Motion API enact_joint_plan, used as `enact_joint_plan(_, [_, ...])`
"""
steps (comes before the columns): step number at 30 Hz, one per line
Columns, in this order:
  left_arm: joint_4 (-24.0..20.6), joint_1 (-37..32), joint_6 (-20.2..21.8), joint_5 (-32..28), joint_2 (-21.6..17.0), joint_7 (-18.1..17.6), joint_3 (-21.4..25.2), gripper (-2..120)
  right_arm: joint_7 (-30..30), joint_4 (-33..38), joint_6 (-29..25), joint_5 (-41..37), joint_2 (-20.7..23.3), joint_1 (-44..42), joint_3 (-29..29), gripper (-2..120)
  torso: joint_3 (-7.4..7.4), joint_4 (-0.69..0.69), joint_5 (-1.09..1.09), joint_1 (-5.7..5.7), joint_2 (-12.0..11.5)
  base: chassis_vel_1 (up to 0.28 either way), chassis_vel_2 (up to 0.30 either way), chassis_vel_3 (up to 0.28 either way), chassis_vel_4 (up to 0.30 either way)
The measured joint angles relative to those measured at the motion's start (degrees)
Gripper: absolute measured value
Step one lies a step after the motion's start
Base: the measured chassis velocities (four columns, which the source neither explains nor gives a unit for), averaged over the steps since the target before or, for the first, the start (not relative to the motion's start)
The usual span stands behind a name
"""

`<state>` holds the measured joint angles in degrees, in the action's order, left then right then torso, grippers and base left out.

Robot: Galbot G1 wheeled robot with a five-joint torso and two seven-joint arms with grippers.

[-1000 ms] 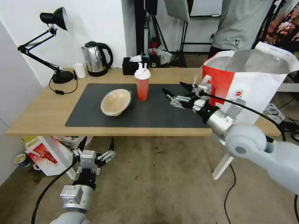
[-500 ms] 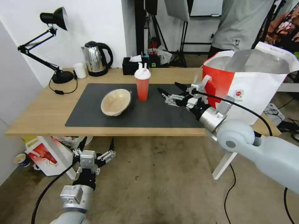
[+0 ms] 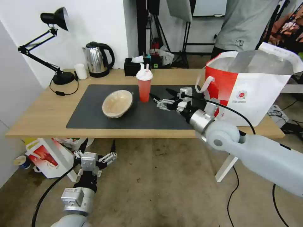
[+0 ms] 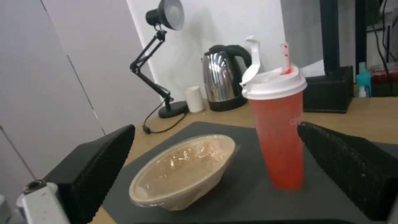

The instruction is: Pick up the trash from the table and place it into the takeout bag.

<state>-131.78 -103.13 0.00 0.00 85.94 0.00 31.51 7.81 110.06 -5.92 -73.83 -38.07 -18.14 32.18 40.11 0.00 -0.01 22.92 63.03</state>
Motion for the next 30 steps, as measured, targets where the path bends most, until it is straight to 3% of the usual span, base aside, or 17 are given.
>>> enact_joint_plan(10, [0.0, 0.0, 0.0, 0.0, 0.0, 0.0, 0.0, 100, 0.54, -5.61, 0.12, 3.88, -3.9, 1.18, 0.8, 100, 0.0, 0.01, 0.01, -0.01, 0.0, 0.0, 0.0, 0.0, 0.0])
enact_joint_plan(30, [0.0, 0.0, 0.0, 0.0, 0.0, 0.0, 0.0, 100, 0.0, -11.21, 0.61, 4.79, -7.07, 4.8, 3.51, 100, 0.0, 0.0, 0.0, 0.0, 0.0, 0.0, 0.0, 0.0, 0.0])
